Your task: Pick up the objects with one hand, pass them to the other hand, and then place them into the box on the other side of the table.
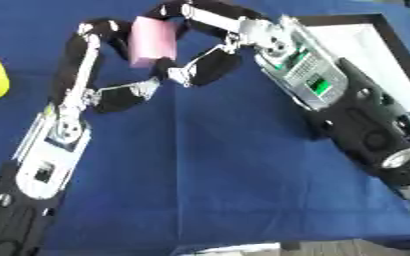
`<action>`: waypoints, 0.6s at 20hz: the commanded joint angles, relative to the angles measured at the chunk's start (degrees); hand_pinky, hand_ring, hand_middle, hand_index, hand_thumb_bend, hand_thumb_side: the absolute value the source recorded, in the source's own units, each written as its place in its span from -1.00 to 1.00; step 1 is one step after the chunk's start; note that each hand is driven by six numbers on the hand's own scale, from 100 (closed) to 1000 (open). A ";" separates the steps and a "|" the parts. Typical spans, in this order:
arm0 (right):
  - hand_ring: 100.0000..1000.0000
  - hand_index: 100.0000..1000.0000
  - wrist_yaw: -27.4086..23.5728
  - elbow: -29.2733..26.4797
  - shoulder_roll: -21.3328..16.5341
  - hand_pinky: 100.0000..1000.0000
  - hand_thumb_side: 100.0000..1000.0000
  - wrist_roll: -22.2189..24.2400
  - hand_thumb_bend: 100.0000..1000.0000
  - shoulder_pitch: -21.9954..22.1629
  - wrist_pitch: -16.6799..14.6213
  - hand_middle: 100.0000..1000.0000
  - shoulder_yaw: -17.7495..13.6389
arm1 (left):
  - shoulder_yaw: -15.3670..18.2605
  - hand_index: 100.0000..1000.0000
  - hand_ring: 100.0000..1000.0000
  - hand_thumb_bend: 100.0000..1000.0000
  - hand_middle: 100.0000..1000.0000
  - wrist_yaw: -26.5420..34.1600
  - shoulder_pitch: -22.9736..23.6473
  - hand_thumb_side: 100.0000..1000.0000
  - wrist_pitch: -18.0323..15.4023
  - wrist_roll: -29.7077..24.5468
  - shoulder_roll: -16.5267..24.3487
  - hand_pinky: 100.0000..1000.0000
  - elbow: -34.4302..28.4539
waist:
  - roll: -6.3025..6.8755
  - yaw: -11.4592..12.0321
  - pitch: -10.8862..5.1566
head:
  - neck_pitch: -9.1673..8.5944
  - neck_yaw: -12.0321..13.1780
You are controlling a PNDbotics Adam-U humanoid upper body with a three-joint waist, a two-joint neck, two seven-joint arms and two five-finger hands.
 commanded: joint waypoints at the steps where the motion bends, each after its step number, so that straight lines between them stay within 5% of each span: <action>1: 0.81 0.28 -1.05 -0.58 -0.83 0.44 -0.78 -0.43 -1.00 -1.01 0.29 -0.16 -1.22 | -1.13 0.31 -0.04 -1.00 0.09 -1.41 -0.51 -1.00 0.36 -0.32 -1.07 0.52 0.24 | -0.43 -0.05 -0.51 | -0.13 -0.19; 12: 0.78 0.24 -1.79 -0.54 -1.11 0.41 -0.77 -0.38 -1.00 -0.87 1.00 -0.20 -1.42 | -0.89 0.53 0.10 -0.43 0.26 -3.03 -0.25 -0.52 1.14 1.68 -1.24 0.59 1.40 | -0.26 -0.04 -0.66 | 0.34 -0.44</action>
